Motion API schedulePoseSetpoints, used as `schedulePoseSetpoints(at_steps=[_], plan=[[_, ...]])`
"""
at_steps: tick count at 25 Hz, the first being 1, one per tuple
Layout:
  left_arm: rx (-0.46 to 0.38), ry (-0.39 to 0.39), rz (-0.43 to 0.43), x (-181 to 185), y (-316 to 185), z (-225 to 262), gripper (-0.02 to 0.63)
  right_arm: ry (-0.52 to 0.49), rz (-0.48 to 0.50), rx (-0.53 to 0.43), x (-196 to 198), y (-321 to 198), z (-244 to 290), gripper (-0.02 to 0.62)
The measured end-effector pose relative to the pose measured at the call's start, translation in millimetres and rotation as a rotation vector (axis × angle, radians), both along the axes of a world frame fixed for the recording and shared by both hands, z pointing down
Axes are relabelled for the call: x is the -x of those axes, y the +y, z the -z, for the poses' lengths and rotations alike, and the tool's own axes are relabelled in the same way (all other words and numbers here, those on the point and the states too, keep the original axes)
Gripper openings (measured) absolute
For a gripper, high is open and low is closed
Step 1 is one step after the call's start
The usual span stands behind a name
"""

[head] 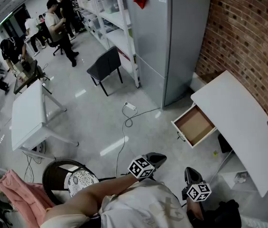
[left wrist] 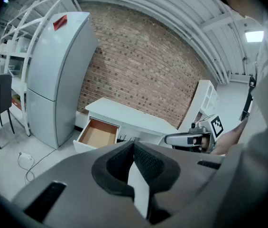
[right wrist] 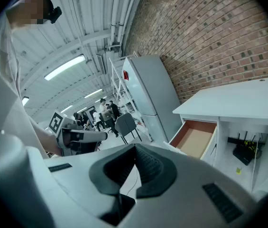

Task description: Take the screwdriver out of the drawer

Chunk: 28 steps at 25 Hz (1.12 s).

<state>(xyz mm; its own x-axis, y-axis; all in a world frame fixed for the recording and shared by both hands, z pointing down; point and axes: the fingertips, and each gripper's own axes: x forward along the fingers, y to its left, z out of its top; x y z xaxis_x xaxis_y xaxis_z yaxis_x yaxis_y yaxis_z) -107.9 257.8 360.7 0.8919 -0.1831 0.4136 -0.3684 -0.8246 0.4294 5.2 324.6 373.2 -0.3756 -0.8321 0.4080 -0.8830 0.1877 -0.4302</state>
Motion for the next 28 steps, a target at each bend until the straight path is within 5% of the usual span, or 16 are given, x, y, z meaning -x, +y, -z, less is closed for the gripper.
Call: schedulePoseSetpoints(at_steps=[7, 28], plan=[[-0.074, -0.025, 0.114, 43.9, -47.2, 1.1, 0.021, -0.009, 0.117, -0.073, 37.6, -56.5, 2.5, 0.023], [-0.099, -0.055, 0.058, 1.1, -19.7, 4.8, 0.021, -0.028, 0.078, -0.053, 5.7, -32.3, -1.5, 0.023]])
